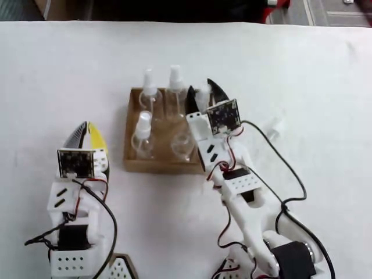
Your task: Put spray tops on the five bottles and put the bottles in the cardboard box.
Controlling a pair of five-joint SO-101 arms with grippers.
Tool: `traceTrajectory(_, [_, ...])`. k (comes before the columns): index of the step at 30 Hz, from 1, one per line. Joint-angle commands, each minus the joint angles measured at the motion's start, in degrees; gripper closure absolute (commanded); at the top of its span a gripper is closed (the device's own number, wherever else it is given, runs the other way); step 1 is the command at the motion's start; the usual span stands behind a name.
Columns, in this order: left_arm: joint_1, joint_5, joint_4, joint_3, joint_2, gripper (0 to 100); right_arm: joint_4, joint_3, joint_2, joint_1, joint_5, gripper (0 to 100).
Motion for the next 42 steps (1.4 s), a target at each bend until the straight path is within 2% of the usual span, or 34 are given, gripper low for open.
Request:
traceTrajectory(1, [0.4,-0.53,-1.23,-0.18,-0.57,98,-0.66,-0.18,-1.63,0.48,0.53,85.8])
traceTrajectory(6, [0.4,-0.53,-1.23,-0.18,-0.57,98,-0.84,-0.18,-2.42,0.04,0.53,85.8])
traceTrajectory(12, [0.4,-0.53,-1.23,-0.18,-0.57,98,1.19,0.53,-11.38,1.19,0.53,85.8])
traceTrajectory(24, [0.4,-0.53,-1.14,-0.18,-0.57,98,21.67,-0.88,-37.05,1.71,0.44,85.8])
traceTrajectory(26, [0.4,-0.53,-1.14,-0.18,-0.57,98,27.03,-4.4,-38.64,4.26,0.44,85.8])
traceTrajectory(30, [0.4,-0.53,-1.23,-0.18,-0.57,98,37.85,-14.51,-35.12,13.32,-0.79,85.8])
traceTrajectory(36, [0.31,-0.53,-1.23,-0.18,-0.57,98,59.21,-32.26,-19.91,24.66,-12.66,85.8])
traceTrajectory(42, [-0.92,-0.53,-1.41,-0.44,-0.57,98,80.66,-50.73,-1.98,31.6,-13.71,85.4])
